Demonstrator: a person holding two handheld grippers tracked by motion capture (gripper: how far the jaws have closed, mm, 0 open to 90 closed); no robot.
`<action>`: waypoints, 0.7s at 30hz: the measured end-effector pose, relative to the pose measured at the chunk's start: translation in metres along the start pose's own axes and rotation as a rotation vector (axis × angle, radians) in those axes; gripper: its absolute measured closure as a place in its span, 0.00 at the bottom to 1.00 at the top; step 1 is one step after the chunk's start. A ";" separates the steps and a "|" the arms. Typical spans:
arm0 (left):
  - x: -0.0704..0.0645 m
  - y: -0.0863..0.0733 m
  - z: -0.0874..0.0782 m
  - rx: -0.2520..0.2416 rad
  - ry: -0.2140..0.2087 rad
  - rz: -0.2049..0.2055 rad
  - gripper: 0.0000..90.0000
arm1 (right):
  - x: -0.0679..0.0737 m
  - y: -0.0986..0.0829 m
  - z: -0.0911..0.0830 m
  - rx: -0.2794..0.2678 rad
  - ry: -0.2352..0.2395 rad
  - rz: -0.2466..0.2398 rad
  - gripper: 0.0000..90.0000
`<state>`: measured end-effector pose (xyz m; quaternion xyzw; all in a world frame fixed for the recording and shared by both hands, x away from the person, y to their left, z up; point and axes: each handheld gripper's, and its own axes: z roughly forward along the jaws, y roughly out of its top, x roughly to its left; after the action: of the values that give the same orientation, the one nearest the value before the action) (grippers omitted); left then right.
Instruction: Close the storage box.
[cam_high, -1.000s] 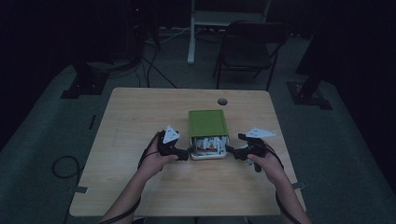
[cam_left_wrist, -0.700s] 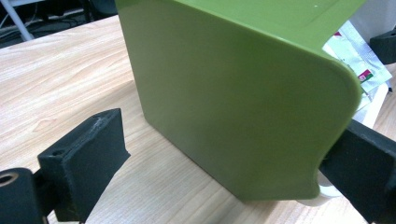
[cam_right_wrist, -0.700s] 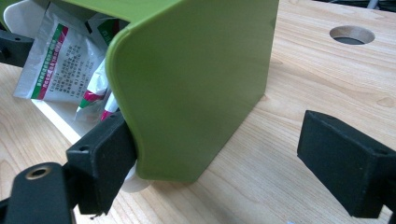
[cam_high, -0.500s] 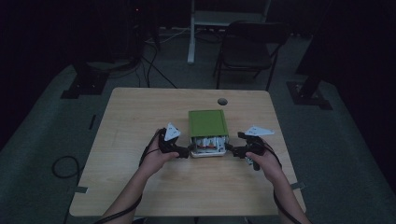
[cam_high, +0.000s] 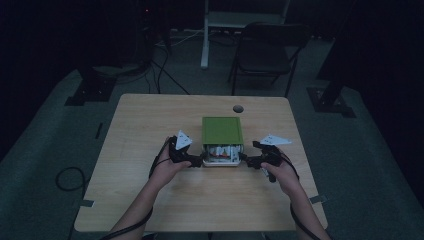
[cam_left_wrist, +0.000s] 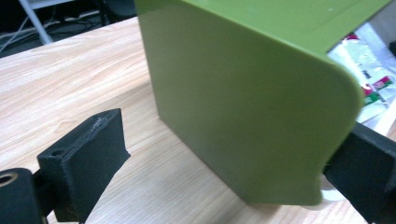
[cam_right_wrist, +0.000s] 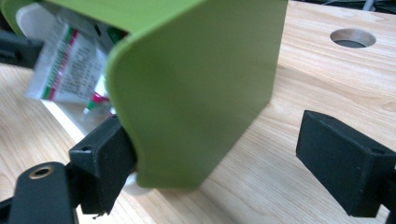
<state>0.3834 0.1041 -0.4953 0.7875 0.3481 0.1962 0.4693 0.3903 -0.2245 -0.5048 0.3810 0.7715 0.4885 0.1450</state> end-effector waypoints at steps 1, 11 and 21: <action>-0.002 0.000 -0.001 -0.005 -0.003 0.005 0.05 | 0.002 0.003 -0.002 -0.017 0.009 0.002 0.15; -0.008 -0.001 -0.014 -0.021 -0.012 0.007 0.05 | 0.013 0.006 -0.005 -0.032 0.014 -0.031 0.14; -0.004 -0.008 -0.043 -0.034 0.006 -0.017 0.05 | 0.017 -0.002 -0.021 -0.032 -0.016 -0.030 0.14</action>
<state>0.3504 0.1294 -0.4810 0.7758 0.3528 0.2006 0.4831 0.3655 -0.2265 -0.4942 0.3710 0.7679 0.4957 0.1644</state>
